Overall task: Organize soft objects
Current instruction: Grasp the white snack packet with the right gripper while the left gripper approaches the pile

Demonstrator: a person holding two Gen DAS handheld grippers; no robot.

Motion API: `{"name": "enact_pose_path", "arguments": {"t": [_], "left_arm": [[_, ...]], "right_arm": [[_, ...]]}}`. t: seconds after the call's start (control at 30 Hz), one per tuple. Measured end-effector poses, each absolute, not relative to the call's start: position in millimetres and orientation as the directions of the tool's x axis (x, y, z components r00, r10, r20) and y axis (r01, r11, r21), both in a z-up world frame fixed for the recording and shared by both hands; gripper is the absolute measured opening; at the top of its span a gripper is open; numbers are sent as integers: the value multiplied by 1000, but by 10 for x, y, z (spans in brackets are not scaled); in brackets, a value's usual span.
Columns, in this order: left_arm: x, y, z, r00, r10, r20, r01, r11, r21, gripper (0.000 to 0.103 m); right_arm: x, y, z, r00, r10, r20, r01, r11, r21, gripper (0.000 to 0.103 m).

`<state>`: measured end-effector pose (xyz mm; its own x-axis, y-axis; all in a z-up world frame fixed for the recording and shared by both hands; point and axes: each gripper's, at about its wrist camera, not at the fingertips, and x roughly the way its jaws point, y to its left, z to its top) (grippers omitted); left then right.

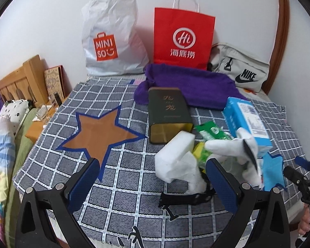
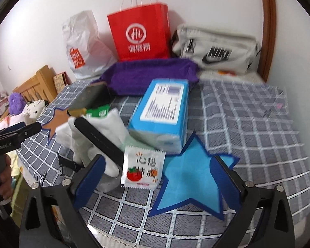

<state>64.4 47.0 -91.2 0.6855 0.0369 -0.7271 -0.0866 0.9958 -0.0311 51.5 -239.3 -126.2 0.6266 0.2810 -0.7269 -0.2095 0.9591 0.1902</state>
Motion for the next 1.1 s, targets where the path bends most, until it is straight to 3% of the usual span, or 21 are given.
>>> {"name": "enact_pose_path", "arguments": {"t": [0.1,0.5,0.6,0.67,0.83,1.1], "left_arm": [[714,483,-1030,671,27,-741,-84,996,-40,103],[897,421,-1266,623,-12,-782,-52,997,-57,103],[913,432,-1284,618,-22,-786,-50,997,-67,103],[924,441,-1290,616,-21,-787,-52,996,-67,103],[941,468,-1326,611,-25,-791,-52,996,-71,103],[940,524,-1346,616,-87,-783,-27,991,-131,103]], "right_arm": [[593,-2388,-1429,586,327,-741,-228,945,236,89],[837,-2264,-1840,492,415,-765,-279,908,313,89],[852,-2248,-1871,494,426,-758,-288,903,320,77],[863,-2265,-1867,485,440,-756,-301,895,328,60],[839,-2306,-1861,475,458,-751,-317,886,339,49],[734,-2508,-1674,527,402,-749,-303,912,276,49]]}}
